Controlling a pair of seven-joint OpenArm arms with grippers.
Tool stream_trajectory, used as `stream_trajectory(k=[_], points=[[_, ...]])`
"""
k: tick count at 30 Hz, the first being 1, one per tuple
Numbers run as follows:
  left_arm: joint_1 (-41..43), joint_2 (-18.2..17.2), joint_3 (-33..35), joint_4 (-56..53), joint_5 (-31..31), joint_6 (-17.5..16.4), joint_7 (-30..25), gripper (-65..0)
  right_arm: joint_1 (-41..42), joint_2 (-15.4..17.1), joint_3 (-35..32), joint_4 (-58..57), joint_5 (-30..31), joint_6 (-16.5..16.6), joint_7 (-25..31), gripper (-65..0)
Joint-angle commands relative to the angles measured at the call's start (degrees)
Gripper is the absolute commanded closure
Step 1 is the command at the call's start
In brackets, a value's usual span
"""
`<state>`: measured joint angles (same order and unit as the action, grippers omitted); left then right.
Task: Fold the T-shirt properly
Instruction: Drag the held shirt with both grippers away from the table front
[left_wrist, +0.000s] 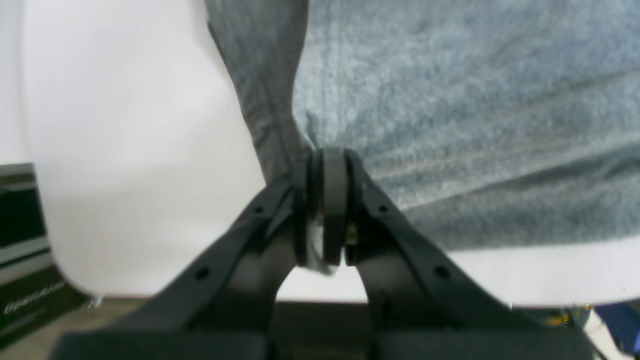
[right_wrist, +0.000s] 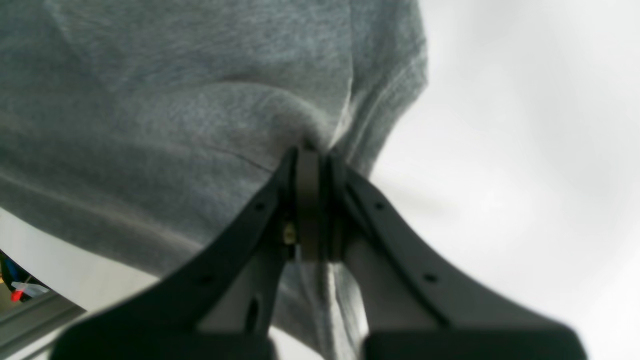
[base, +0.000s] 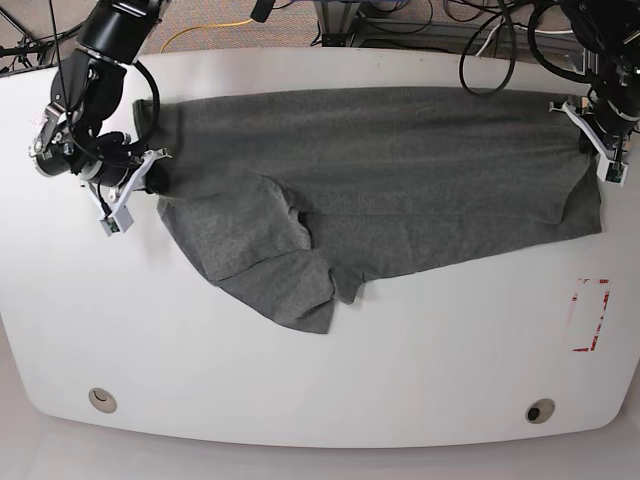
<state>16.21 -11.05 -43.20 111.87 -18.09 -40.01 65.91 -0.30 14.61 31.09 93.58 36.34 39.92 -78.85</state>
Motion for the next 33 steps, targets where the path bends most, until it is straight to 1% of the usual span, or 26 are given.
stream_trajectory(k=[1, 11, 15, 22, 24, 26, 28, 29, 31, 33], points=[[-0.2, -1.0, -0.6, 1.7, 0.0, 0.0, 3.5, 0.0, 0.7, 1.2, 0.3, 1.1, 1.2, 0.1, 0.4, 0.0], [0.3, -1.6, -7.9, 2.5, 0.0, 0.0, 14.1, 0.0, 0.3, 1.3, 0.3, 1.0, 1.0, 0.1, 0.4, 0.0], [1.4, -3.1, -9.3, 2.5, 0.0, 0.0, 14.1, 0.0, 0.3, 1.2, 0.3, 1.0, 1.0, 0.1, 0.4, 0.0], [7.1, -3.2, -8.8, 2.4, 0.0, 0.0, 14.1, 0.0, -0.7, 1.3, 0.3, 1.0, 0.9, 0.1, 0.4, 0.0], [8.7, -3.7, -7.0, 2.3, 0.1, 0.0, 14.1, 0.0, -0.7, 1.3, 0.2, 1.0, 0.9, 0.1, 0.4, 0.0], [10.8, -5.3, -4.7, 2.2, 0.1, 0.0, 14.1, 0.0, -0.8, 1.3, 0.2, 1.0, 0.9, 0.1, 0.4, 0.0], [12.2, -5.8, -3.6, 2.1, 0.1, 0.0, 14.1, 0.0, -1.0, 1.3, 0.3, 1.0, 0.9, 0.1, 0.4, 0.0], [12.9, -5.8, -3.3, 2.1, 0.1, 0.0, 14.1, -0.6, -1.0, 1.3, 0.3, 0.9, 0.9, 0.1, 0.4, 0.0], [13.6, -5.8, -3.3, 2.1, 0.4, 0.0, 14.0, -4.3, -1.0, 1.3, 0.3, 0.9, 0.9, 0.1, 0.4, 0.0], [13.6, -5.9, -3.2, 2.1, 0.5, 0.0, 14.0, -10.6, -1.2, 1.3, 0.3, 1.0, 0.9, 0.1, 0.4, 0.0]])
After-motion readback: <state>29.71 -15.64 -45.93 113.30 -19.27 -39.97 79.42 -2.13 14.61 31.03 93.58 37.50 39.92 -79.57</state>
